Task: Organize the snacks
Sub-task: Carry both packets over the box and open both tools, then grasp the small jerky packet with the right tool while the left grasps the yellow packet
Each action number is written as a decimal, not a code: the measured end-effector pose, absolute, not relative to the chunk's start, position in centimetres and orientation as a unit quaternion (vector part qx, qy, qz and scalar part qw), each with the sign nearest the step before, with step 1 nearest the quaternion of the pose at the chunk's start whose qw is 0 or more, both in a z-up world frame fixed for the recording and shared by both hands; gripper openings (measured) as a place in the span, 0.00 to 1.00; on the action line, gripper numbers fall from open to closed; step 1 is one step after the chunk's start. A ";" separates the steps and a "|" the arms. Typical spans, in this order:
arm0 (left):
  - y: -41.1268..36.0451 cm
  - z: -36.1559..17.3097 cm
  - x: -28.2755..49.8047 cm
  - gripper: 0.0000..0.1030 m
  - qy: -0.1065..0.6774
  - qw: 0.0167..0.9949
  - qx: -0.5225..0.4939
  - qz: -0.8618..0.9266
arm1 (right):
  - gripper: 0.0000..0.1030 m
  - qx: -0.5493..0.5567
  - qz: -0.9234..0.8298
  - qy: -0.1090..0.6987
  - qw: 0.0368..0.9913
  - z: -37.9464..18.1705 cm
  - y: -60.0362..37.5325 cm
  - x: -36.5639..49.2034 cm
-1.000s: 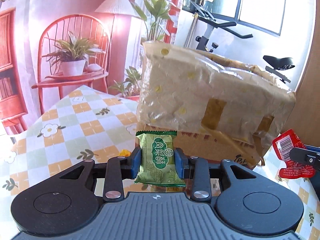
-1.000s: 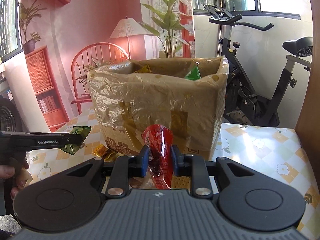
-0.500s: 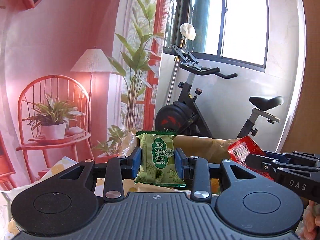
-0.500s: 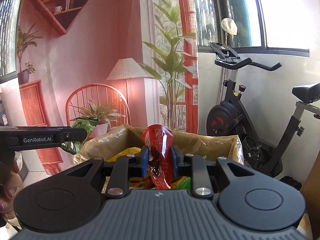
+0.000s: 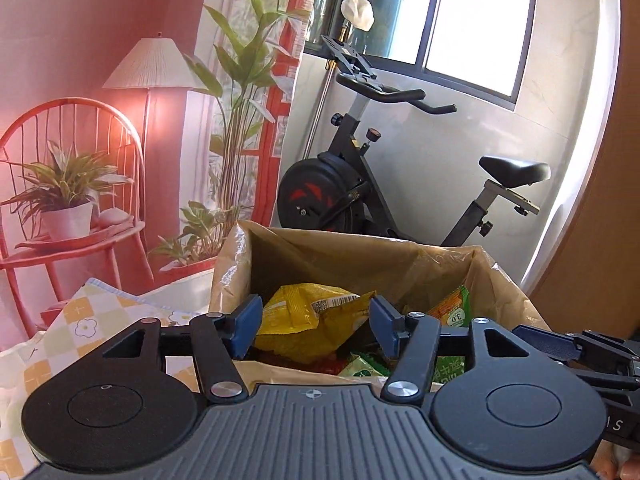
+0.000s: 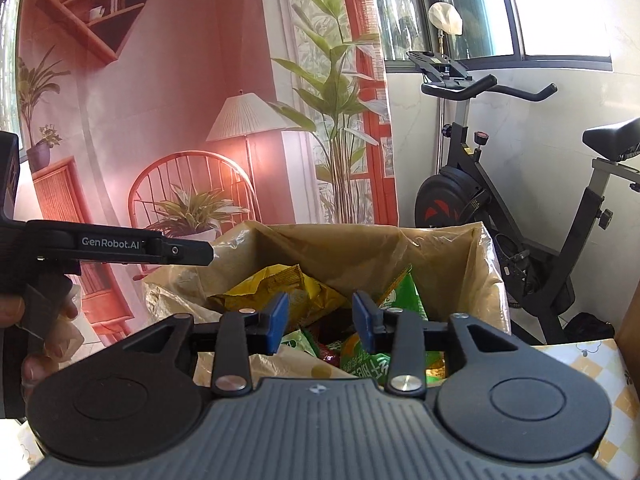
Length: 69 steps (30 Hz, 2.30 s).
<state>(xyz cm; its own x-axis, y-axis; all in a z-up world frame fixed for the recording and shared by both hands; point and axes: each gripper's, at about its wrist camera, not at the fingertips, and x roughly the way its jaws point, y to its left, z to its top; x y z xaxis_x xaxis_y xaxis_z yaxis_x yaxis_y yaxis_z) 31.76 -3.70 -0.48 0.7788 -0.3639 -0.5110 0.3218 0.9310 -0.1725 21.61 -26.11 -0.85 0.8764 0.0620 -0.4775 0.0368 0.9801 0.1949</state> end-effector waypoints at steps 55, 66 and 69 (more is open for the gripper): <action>4.4 -16.3 30.4 0.60 0.444 0.879 0.016 -0.175 | 0.21 0.065 0.054 0.475 0.876 -18.1 -18.1 17.9; 4.0 -17.7 30.3 0.60 0.447 0.877 0.016 -0.177 | 0.20 0.082 0.054 0.468 0.878 -18.0 -18.5 17.4; 4.1 -17.8 30.7 0.60 0.439 0.881 0.001 -0.175 | 0.20 0.085 0.053 0.466 0.879 -18.1 -18.6 17.3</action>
<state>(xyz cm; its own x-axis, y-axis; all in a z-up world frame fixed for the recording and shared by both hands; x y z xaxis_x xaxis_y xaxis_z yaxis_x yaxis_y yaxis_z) 30.71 4.09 -17.84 0.5531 -0.3084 -0.7739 0.3100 0.9384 -0.1524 17.28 -18.56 -18.05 0.5594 0.1729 -0.8107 -0.0145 0.9799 0.1990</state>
